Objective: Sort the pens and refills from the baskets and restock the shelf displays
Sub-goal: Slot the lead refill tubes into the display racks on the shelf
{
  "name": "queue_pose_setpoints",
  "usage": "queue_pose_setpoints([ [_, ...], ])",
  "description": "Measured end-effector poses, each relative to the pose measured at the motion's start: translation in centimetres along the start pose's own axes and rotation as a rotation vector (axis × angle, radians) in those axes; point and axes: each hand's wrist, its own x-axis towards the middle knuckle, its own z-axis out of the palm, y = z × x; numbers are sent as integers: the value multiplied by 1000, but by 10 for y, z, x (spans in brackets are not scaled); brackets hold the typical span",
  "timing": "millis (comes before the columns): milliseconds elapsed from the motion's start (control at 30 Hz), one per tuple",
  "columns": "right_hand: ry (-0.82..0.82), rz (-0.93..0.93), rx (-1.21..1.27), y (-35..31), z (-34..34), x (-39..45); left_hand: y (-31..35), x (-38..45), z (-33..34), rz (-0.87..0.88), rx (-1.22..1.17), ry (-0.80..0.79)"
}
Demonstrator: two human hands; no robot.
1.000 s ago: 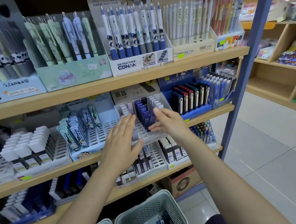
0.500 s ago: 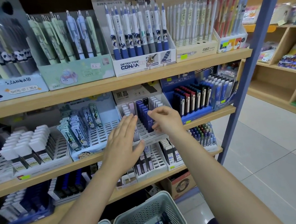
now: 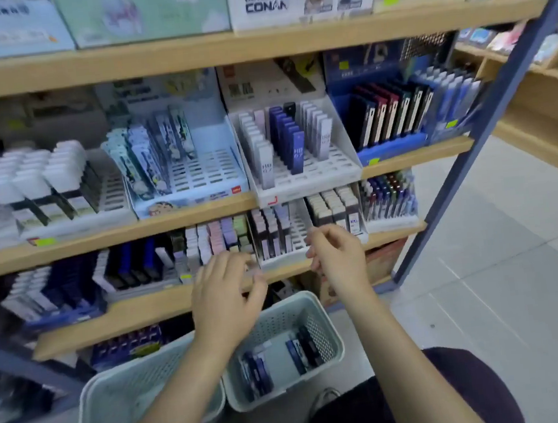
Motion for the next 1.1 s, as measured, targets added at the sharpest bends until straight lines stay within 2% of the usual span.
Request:
queue_pose_setpoints([
  [100, -136, 183, -213, 96, 28, -10, -57, -70, 47, -186, 126, -334],
  [200, -386, 322, -408, 191, 54, -10, -109, -127, 80, -352, 161, -635],
  [300, -598, 444, -523, 253, 83, -12, -152, -169, 104, -446, 142, -760],
  [400, -699, 622, -602, 285, 112, -11, -182, -199, 126, -468, 114, -798],
  [600, -770, 813, -721, 349, 160, -7, -203, -221, 149, -556, -47, -789],
  [733, -642, 853, -779, 393, 179, -12, -206, -226, 150, -616, -142, -713],
  [833, -554, 855, -764, 399, 185, -11, -210, -224, 152, -670, -166, -652],
  [1100, -633, 890, -690, 409, 186, -10, -210, -225, 153, -634, -160, -640],
])
